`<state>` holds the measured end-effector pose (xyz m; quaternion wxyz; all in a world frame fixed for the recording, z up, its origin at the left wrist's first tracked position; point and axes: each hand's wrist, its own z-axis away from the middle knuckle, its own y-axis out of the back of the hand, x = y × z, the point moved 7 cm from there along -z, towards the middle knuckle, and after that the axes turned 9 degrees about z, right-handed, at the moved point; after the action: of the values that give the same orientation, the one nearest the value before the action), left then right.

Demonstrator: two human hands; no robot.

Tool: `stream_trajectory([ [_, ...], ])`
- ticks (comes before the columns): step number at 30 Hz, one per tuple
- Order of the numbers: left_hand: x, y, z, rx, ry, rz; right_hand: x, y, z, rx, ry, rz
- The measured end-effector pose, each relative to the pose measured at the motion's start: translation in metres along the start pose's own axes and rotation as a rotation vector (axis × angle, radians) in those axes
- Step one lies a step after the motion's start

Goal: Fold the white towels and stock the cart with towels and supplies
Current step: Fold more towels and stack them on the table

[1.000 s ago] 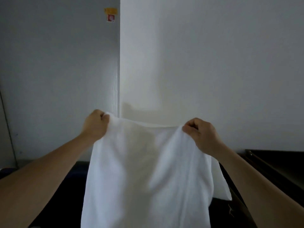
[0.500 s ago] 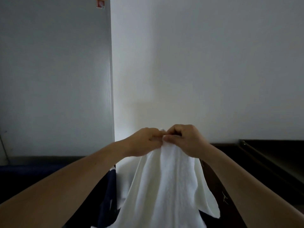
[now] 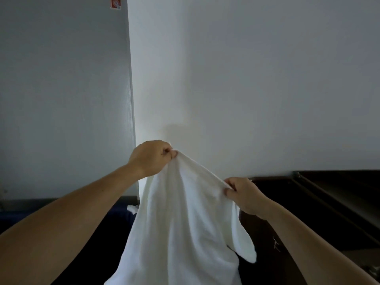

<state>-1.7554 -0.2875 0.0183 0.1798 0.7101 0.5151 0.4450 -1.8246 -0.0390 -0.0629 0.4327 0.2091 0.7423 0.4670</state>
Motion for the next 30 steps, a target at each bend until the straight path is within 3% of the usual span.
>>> stream_trajectory([
  [8, -0.041, 0.009, -0.005, 0.071, 0.176, -0.082, 0.071, -0.005, 0.000, -0.024, -0.240, 0.211],
  [13, -0.079, 0.009, 0.001, 0.072, 0.288, -0.114, 0.093, 0.007, 0.006, -0.031, -0.190, 0.164],
  [15, -0.092, 0.006, 0.004, 0.072, 0.336, -0.085, 0.094, 0.016, 0.008, 0.057, -0.160, -0.002],
  [18, -0.103, 0.002, 0.008, 0.039, 0.377, -0.070, 0.099, 0.033, 0.015, 0.249, -0.190, -0.442],
  [22, -0.099, -0.001, 0.007, 0.041, 0.358, -0.001, 0.081, 0.047, 0.023, 0.356, -0.227, -0.863],
  [27, -0.113, 0.013, 0.009, 0.210, 0.421, 0.186, 0.106, 0.066, 0.029, 0.611, -0.538, -1.128],
  [30, -0.132, 0.031, 0.018, 0.326, 0.525, 0.352, 0.132, 0.080, 0.041, 0.737, -0.705, -1.080],
])
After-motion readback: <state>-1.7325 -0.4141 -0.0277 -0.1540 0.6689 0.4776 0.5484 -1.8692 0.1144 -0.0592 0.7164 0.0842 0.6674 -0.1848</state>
